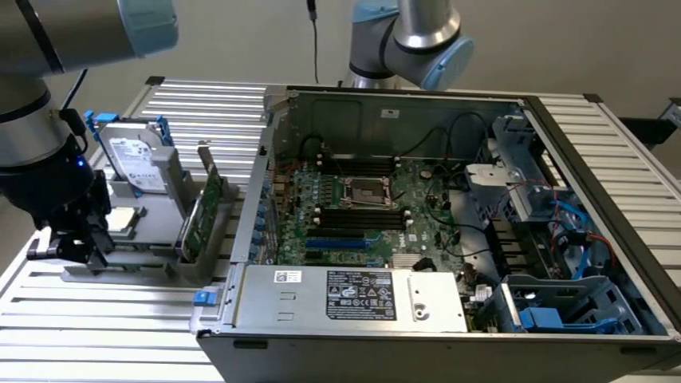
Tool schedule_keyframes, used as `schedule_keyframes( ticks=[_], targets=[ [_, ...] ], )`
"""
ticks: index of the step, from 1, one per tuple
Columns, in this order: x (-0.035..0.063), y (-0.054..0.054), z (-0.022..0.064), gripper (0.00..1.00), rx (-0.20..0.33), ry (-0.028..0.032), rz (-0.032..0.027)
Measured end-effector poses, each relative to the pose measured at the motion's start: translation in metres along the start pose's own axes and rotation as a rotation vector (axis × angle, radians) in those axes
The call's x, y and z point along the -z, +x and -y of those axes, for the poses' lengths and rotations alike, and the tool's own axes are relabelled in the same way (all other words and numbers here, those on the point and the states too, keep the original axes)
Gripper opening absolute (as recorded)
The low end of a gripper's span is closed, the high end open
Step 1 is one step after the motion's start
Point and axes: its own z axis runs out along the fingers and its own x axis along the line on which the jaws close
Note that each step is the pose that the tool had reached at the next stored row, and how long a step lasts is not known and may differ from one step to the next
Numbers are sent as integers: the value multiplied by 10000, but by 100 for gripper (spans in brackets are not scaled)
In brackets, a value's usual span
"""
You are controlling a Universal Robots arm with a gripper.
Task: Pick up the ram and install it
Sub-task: 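Pick up the ram and move it above insertion slot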
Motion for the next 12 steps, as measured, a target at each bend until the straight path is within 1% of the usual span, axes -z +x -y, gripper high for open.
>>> schedule_keyframes(
  ticks=[3,9,12],
  targets=[
    [-56,-4,3,36,-84,-4,3],
    [-163,-16,9,36,-478,-27,22],
    [-207,-29,12,36,-576,-30,58]
  ],
)
